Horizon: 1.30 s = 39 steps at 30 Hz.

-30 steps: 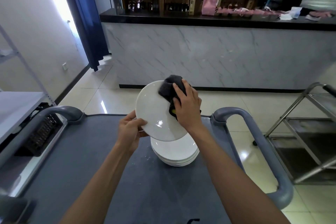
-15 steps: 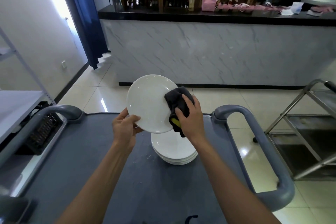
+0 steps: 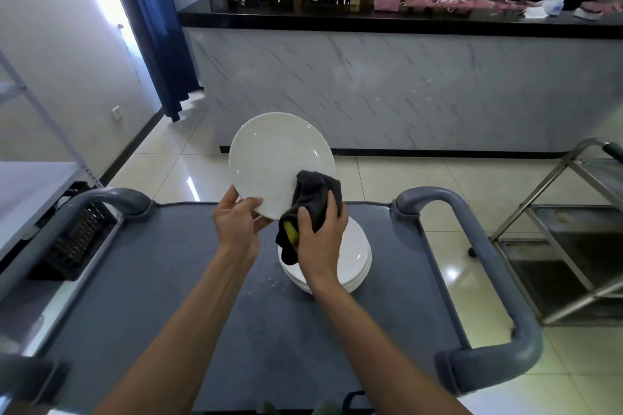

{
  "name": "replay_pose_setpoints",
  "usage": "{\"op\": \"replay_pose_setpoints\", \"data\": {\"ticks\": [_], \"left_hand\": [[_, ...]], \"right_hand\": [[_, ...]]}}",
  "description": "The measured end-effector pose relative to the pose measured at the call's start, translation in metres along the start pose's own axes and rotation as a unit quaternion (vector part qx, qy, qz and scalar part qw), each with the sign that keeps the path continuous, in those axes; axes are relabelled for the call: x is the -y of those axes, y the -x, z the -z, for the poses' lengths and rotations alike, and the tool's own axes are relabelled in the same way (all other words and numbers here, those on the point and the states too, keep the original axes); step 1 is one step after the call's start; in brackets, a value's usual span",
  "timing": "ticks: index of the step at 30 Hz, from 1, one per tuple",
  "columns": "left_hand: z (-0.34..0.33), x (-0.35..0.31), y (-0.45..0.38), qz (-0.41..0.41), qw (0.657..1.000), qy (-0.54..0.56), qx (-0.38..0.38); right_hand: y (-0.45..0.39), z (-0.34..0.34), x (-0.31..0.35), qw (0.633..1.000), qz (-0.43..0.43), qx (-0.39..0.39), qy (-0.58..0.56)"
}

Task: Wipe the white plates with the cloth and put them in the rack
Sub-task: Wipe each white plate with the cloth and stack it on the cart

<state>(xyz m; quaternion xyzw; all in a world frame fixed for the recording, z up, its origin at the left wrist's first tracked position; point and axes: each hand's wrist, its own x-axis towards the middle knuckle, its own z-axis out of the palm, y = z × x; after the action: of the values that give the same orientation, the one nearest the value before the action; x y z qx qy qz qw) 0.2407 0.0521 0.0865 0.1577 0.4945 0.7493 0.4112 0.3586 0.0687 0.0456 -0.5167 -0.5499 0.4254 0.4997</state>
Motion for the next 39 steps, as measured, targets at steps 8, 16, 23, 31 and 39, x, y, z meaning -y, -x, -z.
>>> {"op": "replay_pose_setpoints", "data": {"ticks": [8, 16, 23, 31, 39], "left_hand": [[-0.005, 0.005, 0.007, -0.020, 0.999, -0.029, 0.010], [0.012, -0.002, -0.005, 0.002, 0.994, -0.100, 0.053], [0.024, -0.004, -0.016, 0.022, 0.985, -0.150, 0.086], [0.035, -0.019, -0.023, 0.040, 0.963, -0.231, 0.135], [0.036, -0.044, -0.033, 0.037, 0.928, -0.313, 0.200]], "right_hand": [[-0.001, 0.002, -0.002, 1.000, -0.007, -0.012, -0.017], [-0.051, 0.041, 0.000, 0.994, 0.065, 0.019, 0.089], [-0.079, 0.054, -0.001, 0.968, 0.147, 0.070, 0.191], [-0.094, 0.059, 0.000, 0.945, 0.224, 0.088, 0.224], [-0.093, 0.051, 0.014, 0.907, 0.314, 0.115, 0.257]]}}
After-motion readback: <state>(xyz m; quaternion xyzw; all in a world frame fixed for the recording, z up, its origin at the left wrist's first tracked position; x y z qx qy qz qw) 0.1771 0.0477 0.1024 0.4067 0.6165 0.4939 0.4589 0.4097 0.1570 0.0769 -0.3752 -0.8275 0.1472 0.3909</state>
